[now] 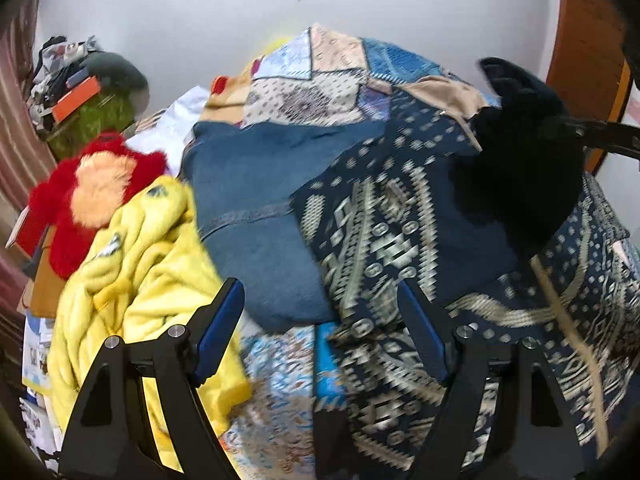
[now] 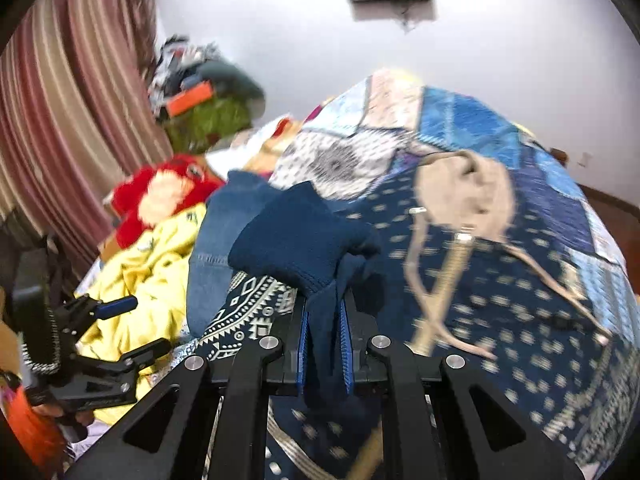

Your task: Fold large clothes

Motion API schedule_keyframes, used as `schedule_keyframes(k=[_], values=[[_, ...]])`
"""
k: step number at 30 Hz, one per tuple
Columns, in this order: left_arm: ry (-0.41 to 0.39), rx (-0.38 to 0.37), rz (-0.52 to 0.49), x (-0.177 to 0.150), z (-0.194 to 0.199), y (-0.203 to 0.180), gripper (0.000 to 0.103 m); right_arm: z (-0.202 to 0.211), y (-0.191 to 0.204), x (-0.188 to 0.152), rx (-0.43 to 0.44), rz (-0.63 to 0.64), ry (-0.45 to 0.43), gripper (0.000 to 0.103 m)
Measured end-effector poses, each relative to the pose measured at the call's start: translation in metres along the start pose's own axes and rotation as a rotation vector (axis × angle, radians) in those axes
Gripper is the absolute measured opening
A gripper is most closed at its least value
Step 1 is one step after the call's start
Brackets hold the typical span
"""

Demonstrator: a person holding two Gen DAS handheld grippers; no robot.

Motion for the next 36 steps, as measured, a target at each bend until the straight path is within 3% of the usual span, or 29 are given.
schedule_keyframes(k=[4,11,18,22,25,30,34,36], values=[[0.004,-0.046,0.032,0.014,-0.01,-0.018,0.078,0.027,-0.041,-0.008,0.008,-0.083,-0.003,0.011],[0.093,-0.119,0.056,0.021,-0.054,-0.064,0.078,0.041,-0.119,-0.036,-0.014,-0.207,0.028,0.011],[0.15,-0.067,-0.023,0.025,-0.087,-0.088,0.079,0.028,-0.182,-0.061,-0.029,-0.297,0.097,0.011],[0.169,-0.067,-0.02,0.021,-0.094,-0.086,0.083,0.026,-0.2,-0.067,-0.119,-0.245,0.086,0.011],[0.206,-0.064,-0.02,0.011,-0.101,-0.082,0.083,0.024,-0.207,-0.071,-0.134,-0.236,0.098,0.011],[0.215,-0.06,0.006,0.001,-0.106,-0.078,0.084,0.021,-0.23,-0.08,-0.282,-0.219,0.166,0.011],[0.205,-0.02,-0.019,-0.002,-0.107,-0.081,0.087,0.025,-0.244,-0.087,-0.281,-0.237,0.211,0.012],[0.203,-0.005,-0.018,-0.001,-0.107,-0.081,0.087,0.032,-0.253,-0.091,-0.379,-0.211,0.223,0.012]])
Point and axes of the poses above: each gripper's, at about its wrist camera, not at the fingertips, and z roughly against the way its jaws point, y to its left, x to its top, the point moved 7 cm from there along -z, roughly the way its jaws point, and after that the axes turned 10 degrees about -z, right-handed, at the moved point
